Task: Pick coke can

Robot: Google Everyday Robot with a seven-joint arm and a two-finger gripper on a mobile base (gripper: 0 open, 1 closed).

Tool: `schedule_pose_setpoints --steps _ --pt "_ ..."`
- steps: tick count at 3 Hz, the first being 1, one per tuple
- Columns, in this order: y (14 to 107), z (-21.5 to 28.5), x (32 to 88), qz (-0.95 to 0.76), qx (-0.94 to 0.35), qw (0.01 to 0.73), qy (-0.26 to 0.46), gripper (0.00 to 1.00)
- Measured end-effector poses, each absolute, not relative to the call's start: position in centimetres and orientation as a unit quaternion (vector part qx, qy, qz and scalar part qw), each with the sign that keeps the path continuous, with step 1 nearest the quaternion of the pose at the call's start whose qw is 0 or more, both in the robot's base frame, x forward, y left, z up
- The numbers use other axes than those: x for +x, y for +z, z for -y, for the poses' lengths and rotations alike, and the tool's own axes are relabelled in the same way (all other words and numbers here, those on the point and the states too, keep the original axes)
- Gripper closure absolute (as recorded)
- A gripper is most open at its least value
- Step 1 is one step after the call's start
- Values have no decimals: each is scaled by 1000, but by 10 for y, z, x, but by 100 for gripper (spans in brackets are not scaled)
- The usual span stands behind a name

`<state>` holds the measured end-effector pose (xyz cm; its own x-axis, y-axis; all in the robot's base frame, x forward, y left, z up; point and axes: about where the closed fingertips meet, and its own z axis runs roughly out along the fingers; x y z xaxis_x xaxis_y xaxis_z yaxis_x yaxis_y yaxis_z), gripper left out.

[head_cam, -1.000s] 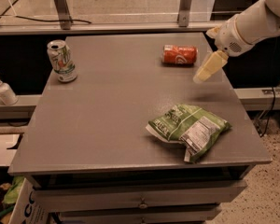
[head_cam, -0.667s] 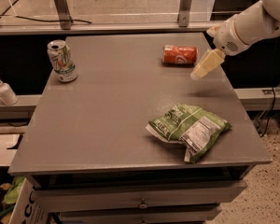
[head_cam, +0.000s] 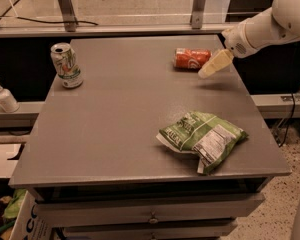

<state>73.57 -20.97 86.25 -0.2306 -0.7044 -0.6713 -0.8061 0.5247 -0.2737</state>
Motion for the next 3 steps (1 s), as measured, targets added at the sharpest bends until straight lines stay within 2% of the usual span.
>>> schedule_pose_setpoints --steps 1,2,3 --pt "847 211 756 -791 -463 393 74 0" --pt "837 208 769 -793 -449 401 91 15" --pt "831 204 775 -792 -439 409 110 39"
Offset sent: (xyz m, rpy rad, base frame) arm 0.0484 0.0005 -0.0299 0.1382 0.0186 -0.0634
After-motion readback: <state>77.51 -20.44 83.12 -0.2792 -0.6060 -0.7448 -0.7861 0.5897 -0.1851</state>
